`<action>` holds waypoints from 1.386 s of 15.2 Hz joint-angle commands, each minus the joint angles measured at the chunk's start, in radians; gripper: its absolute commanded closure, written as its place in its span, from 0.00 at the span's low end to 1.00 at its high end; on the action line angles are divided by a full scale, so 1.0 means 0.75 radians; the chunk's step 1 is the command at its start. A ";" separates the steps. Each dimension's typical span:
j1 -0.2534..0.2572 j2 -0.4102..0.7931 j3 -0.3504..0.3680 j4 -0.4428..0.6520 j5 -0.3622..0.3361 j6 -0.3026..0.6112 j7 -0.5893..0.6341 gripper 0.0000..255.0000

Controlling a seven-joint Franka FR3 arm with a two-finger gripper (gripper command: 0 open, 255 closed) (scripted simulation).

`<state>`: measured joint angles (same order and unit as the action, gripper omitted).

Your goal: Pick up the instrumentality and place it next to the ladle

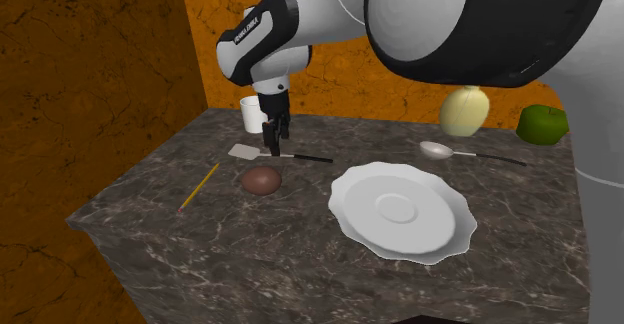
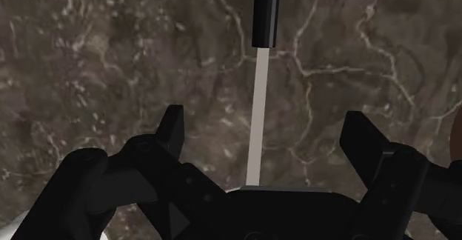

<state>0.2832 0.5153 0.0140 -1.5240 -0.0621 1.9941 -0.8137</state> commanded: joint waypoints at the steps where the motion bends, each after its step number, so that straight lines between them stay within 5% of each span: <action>1: 0.000 0.010 0.000 -0.020 -0.001 0.030 0.000 0.00; 10: -0.001 0.019 -0.001 -0.034 -0.002 0.054 0.001 0.00; 11: -0.001 0.019 -0.001 -0.034 -0.002 0.054 0.001 1.00; 21: -0.001 0.012 -0.001 -0.027 -0.001 0.039 0.000 1.00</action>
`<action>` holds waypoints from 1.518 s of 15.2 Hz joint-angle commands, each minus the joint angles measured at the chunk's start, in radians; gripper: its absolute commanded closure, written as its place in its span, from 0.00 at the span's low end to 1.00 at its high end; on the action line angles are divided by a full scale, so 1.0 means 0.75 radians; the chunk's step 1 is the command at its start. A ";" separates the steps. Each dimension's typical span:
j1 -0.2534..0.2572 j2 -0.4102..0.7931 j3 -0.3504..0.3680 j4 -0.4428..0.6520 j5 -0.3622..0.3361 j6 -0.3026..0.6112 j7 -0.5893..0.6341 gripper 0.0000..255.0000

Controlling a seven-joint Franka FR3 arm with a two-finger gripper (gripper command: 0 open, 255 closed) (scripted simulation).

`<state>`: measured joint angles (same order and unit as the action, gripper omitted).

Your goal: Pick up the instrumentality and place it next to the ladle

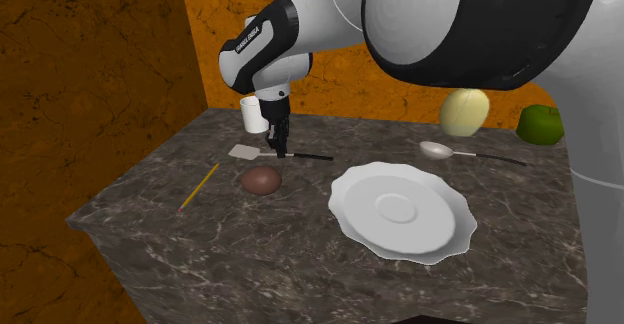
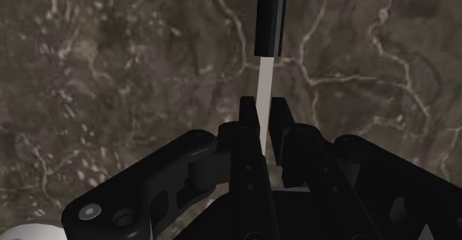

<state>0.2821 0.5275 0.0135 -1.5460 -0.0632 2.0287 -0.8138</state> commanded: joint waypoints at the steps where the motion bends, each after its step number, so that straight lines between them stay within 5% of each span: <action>1: 0.000 -0.011 0.000 0.010 0.001 -0.021 -0.001 1.00; 20: 0.002 -0.090 0.002 0.228 0.007 -0.318 -0.016 1.00; 23: -0.044 -0.218 -0.015 0.035 0.012 -0.249 -0.075 1.00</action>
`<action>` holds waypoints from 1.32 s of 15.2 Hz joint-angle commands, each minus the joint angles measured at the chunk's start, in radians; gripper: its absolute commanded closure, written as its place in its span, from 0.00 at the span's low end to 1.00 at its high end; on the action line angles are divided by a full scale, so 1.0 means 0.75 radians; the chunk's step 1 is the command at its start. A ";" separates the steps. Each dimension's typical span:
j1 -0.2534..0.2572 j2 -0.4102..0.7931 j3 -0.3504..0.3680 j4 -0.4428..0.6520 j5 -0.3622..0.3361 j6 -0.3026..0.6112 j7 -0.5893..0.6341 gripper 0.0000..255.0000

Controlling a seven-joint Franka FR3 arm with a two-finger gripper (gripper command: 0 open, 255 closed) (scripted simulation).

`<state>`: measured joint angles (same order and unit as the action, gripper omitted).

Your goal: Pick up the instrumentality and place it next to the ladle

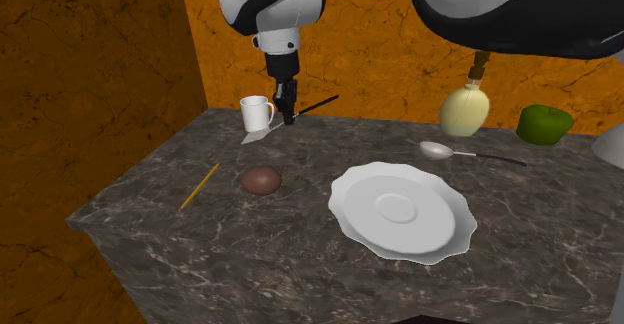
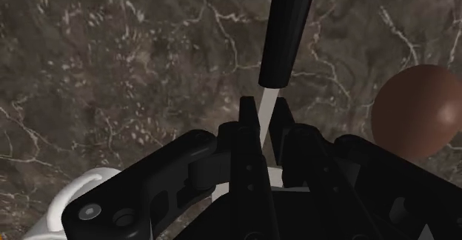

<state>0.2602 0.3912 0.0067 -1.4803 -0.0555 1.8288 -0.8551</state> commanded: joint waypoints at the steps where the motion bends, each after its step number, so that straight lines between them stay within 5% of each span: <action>1: -0.030 -0.074 -0.013 -0.110 0.002 0.037 -0.041 1.00; 10: -0.160 -0.360 -0.097 -0.510 0.002 0.163 -0.249 1.00; 20: -0.305 -0.573 -0.233 -0.778 -0.029 0.236 -0.513 1.00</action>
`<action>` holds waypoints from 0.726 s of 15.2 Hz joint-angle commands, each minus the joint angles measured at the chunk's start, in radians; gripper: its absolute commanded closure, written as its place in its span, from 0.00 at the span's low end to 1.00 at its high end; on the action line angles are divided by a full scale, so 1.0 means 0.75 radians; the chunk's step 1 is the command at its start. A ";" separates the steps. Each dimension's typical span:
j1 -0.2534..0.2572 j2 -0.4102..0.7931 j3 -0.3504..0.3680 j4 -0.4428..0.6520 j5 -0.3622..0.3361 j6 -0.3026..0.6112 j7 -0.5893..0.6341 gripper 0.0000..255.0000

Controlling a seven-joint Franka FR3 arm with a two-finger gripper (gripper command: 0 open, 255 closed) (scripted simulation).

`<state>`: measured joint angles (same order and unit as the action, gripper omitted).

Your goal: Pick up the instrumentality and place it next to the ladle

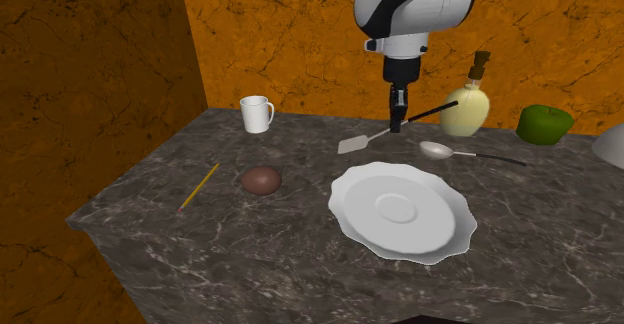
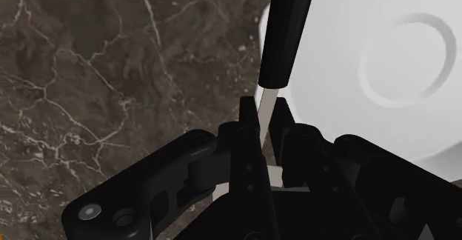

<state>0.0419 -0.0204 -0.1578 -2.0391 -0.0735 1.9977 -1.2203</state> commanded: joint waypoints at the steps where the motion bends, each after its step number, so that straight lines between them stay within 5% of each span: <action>1: -0.028 -0.040 -0.029 -0.051 -0.010 0.015 -0.054 1.00; 11: -0.178 -0.128 -0.202 -0.149 -0.054 0.050 -0.353 1.00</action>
<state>-0.0797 -0.1175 -0.2942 -2.1573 -0.1122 2.0386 -1.4564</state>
